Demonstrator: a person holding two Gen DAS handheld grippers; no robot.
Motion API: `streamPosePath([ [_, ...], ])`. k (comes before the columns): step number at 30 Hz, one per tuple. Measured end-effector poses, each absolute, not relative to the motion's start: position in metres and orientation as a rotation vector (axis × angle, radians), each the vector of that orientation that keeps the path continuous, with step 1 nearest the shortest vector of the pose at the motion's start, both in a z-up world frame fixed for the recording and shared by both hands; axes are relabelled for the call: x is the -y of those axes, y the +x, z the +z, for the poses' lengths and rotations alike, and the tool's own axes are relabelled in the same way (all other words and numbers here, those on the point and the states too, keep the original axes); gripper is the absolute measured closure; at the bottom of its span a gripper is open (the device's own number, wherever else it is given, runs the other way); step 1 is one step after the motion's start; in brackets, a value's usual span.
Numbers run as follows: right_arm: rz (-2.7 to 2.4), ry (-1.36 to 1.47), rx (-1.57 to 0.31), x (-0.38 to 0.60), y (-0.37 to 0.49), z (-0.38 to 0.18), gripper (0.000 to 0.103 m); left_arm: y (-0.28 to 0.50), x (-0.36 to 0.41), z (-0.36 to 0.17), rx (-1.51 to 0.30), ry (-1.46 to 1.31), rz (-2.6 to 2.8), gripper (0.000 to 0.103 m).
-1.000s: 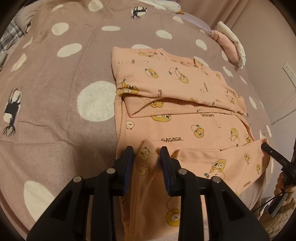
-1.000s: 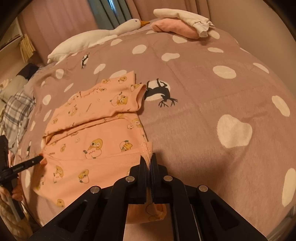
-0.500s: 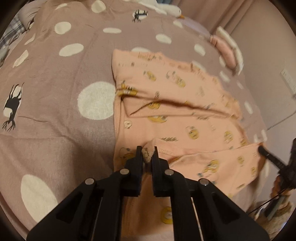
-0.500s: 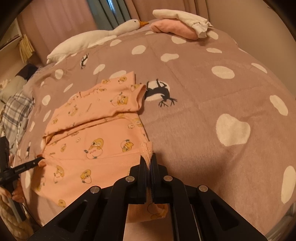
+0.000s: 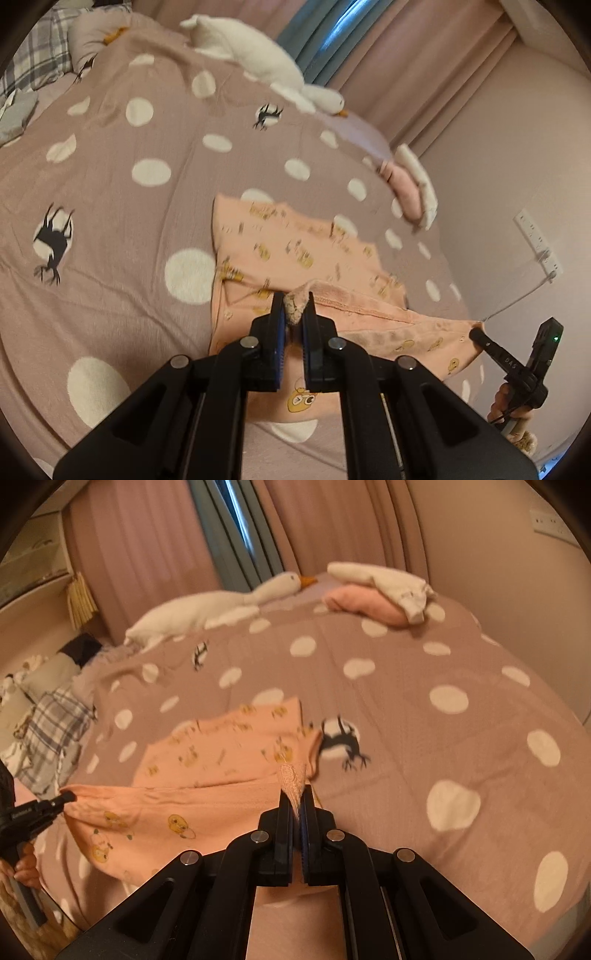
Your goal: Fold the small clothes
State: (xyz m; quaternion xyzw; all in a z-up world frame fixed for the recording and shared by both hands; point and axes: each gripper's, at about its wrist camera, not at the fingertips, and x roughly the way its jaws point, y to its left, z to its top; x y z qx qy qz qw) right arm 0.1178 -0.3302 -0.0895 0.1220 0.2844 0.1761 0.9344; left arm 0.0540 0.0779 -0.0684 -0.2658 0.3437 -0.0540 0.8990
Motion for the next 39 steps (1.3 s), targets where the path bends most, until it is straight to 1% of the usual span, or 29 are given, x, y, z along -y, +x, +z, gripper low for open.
streamPosePath([
  [9,0.382,0.252,-0.499,0.323,0.136,-0.060,0.099,0.069,-0.089,-0.041,-0.632,-0.569,-0.112,0.096],
  [17,0.405,0.255,-0.487,0.315,0.173,-0.047,0.099,0.107,-0.103,-0.037,-0.631,-0.577,-0.091,0.096],
  [25,0.410,0.250,-0.521,0.297,0.227,-0.044,0.099,0.161,-0.121,-0.046,-0.653,-0.621,-0.038,0.096],
  [34,0.430,0.251,-0.576,0.278,0.284,-0.063,0.099,0.208,-0.131,-0.072,-0.691,-0.650,0.040,0.096],
  [39,0.437,0.259,-0.592,0.275,0.306,-0.067,0.099,0.228,-0.137,-0.076,-0.700,-0.647,0.066,0.097],
])
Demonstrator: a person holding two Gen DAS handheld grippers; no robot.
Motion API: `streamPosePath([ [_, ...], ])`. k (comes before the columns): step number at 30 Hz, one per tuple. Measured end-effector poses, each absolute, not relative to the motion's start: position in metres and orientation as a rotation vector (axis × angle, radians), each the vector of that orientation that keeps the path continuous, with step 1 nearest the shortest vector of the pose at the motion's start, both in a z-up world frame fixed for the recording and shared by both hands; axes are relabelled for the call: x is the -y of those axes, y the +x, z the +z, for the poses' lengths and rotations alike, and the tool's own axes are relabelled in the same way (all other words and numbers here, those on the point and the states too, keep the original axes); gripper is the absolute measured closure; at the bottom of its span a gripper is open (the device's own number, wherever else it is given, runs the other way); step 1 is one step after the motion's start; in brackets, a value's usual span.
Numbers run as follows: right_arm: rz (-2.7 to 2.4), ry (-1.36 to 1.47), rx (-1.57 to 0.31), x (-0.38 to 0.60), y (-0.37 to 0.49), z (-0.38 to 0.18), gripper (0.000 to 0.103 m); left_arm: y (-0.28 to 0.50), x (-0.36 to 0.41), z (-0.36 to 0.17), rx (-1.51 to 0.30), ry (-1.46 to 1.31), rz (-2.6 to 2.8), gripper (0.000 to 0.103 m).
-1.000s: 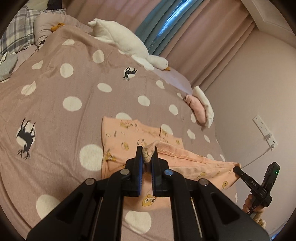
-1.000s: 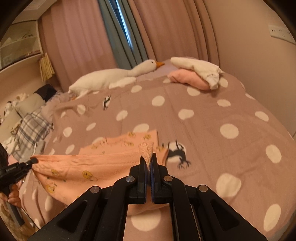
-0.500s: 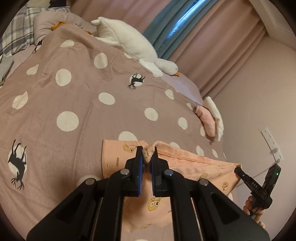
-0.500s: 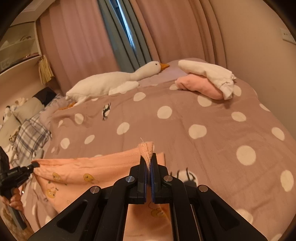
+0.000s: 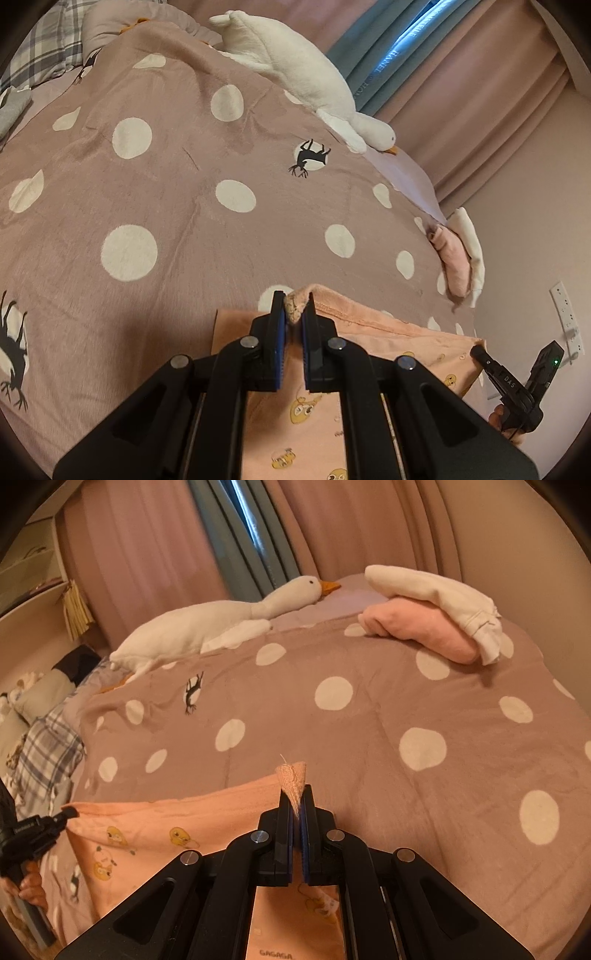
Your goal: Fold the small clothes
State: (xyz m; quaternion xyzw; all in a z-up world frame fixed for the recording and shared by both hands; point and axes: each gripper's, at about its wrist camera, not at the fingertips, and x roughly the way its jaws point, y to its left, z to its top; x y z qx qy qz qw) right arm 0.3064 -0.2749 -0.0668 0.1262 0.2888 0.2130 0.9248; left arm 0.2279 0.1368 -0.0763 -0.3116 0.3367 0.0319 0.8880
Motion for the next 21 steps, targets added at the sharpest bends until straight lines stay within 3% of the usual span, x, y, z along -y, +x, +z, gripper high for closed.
streamPosePath([
  [21,0.383,0.229,-0.801,0.254,0.369,-0.122,0.099,0.286,-0.151,-0.154,-0.899,-0.606,0.191,0.095],
])
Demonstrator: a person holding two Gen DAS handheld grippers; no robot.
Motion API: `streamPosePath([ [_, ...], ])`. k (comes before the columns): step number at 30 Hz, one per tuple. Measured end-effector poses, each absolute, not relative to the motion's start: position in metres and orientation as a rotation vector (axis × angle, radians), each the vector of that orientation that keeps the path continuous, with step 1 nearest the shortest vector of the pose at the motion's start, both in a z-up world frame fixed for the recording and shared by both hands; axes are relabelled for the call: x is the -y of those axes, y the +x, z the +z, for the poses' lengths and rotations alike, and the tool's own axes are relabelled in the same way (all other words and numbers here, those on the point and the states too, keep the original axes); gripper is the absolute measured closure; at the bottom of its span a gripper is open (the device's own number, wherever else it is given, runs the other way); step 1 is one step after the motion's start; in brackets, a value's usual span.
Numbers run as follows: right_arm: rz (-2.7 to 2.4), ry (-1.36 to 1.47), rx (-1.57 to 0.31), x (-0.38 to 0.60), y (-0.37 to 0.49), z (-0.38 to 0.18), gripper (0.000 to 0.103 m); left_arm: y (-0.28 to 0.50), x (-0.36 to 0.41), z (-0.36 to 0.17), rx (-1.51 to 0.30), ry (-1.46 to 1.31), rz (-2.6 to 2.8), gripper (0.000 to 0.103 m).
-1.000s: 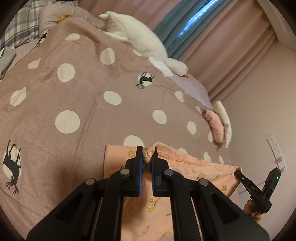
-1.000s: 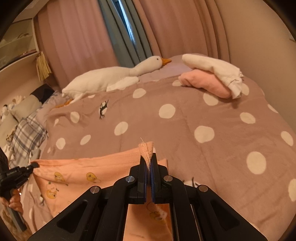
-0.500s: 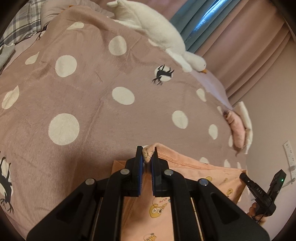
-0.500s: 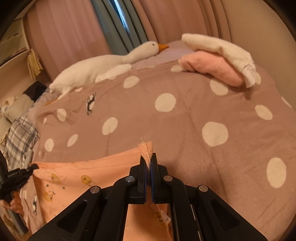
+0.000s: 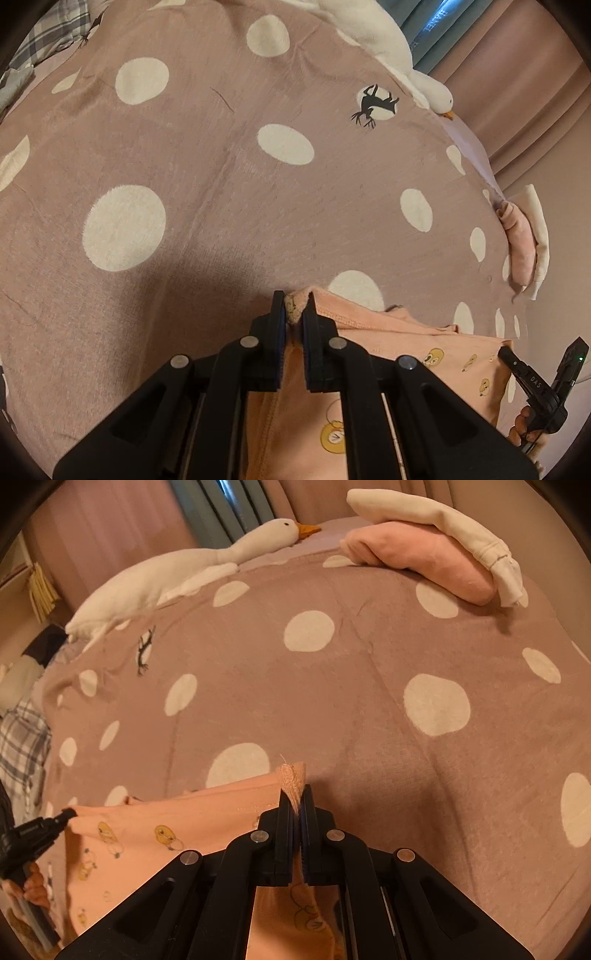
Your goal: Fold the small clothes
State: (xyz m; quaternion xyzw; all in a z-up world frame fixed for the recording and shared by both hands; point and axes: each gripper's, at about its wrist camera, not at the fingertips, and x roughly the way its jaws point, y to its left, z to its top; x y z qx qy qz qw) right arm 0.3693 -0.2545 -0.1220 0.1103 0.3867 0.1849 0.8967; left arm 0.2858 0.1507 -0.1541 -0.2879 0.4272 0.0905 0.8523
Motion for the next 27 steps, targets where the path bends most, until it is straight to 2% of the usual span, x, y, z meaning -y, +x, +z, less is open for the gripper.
streamPosePath([
  [11,0.316,0.189,-0.857,0.249,0.379,-0.142,0.099,0.286,-0.150,-0.165,-0.942,-0.578,0.207,0.089],
  [13,0.296,0.176,-0.858,0.249,0.377,-0.140,0.096,0.280,-0.150,-0.158,-0.937,-0.570,0.228,0.078],
  [15,0.272,0.162,-0.853,0.251,0.371,-0.135,0.086,0.271,-0.150,-0.150,-0.916,-0.563,0.236,0.058],
  [16,0.268,0.160,-0.844,0.253,0.367,-0.130,0.075,0.264,-0.149,-0.144,-0.906,-0.563,0.232,0.053],
  [17,0.268,0.167,-0.834,0.256,0.363,-0.126,0.063,0.259,-0.149,-0.140,-0.901,-0.565,0.230,0.044],
  [18,0.270,0.179,-0.824,0.259,0.358,-0.121,0.058,0.253,-0.148,-0.135,-0.895,-0.568,0.228,0.035],
  [19,0.275,0.195,-0.814,0.264,0.350,-0.114,0.053,0.243,-0.147,-0.129,-0.886,-0.567,0.224,0.033],
  [21,0.278,0.209,-0.798,0.273,0.338,-0.104,0.051,0.229,-0.145,-0.120,-0.873,-0.564,0.218,0.029],
  [23,0.278,0.226,-0.770,0.283,0.320,-0.093,0.037,0.210,-0.142,-0.112,-0.859,-0.566,0.206,0.024],
  [24,0.284,0.241,-0.752,0.289,0.308,-0.088,0.033,0.202,-0.140,-0.110,-0.856,-0.569,0.198,0.022],
  [27,0.311,0.269,-0.728,0.299,0.282,-0.081,0.030,0.180,-0.134,-0.111,-0.865,-0.579,0.168,0.021],
])
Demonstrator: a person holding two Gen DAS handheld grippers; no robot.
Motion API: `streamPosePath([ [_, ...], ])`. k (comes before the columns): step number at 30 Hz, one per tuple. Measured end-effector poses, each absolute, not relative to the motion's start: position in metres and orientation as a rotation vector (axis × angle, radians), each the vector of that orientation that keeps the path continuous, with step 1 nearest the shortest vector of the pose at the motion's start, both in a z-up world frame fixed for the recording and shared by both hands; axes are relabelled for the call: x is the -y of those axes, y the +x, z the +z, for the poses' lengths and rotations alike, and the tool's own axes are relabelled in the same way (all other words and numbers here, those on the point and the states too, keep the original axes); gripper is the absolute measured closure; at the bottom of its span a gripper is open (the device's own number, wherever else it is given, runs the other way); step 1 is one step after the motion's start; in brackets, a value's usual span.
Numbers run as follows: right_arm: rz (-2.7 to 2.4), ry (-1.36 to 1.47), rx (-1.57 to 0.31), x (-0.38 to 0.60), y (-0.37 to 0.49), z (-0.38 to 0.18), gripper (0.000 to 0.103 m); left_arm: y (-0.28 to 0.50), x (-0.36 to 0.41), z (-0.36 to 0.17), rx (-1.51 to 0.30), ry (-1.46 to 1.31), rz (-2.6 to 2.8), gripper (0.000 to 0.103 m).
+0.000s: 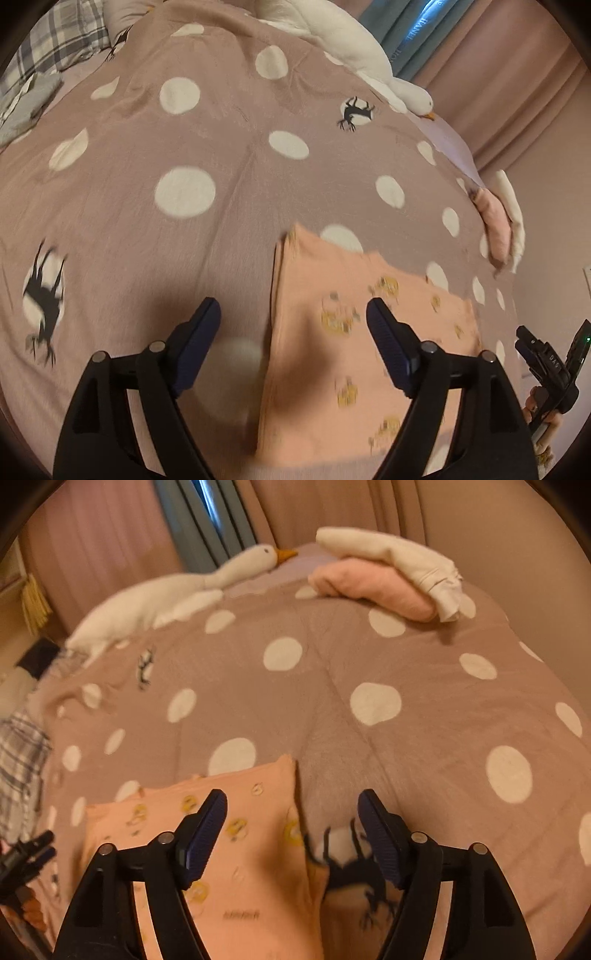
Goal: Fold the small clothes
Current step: 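Open both tools to release the folded sleepsuit, then close both tools on the edge of the folded sleepsuit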
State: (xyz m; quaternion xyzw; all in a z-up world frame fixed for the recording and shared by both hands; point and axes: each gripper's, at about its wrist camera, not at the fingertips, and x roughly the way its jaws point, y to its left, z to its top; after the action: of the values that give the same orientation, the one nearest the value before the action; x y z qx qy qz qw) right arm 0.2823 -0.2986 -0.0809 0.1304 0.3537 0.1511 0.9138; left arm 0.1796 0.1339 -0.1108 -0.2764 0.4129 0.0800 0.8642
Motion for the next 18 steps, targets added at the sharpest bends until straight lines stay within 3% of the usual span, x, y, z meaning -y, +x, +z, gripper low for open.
streamPosePath([
  [11,0.263,0.270,-0.790,0.311,0.222,-0.128,0.030,0.123,-0.112,-0.156,-0.949,-0.668,0.111,0.024],
  [18,0.336,0.381,-0.885,0.309,0.214,-0.166,0.030,0.118,-0.095,-0.170,-0.961,-0.699,0.060,0.030],
])
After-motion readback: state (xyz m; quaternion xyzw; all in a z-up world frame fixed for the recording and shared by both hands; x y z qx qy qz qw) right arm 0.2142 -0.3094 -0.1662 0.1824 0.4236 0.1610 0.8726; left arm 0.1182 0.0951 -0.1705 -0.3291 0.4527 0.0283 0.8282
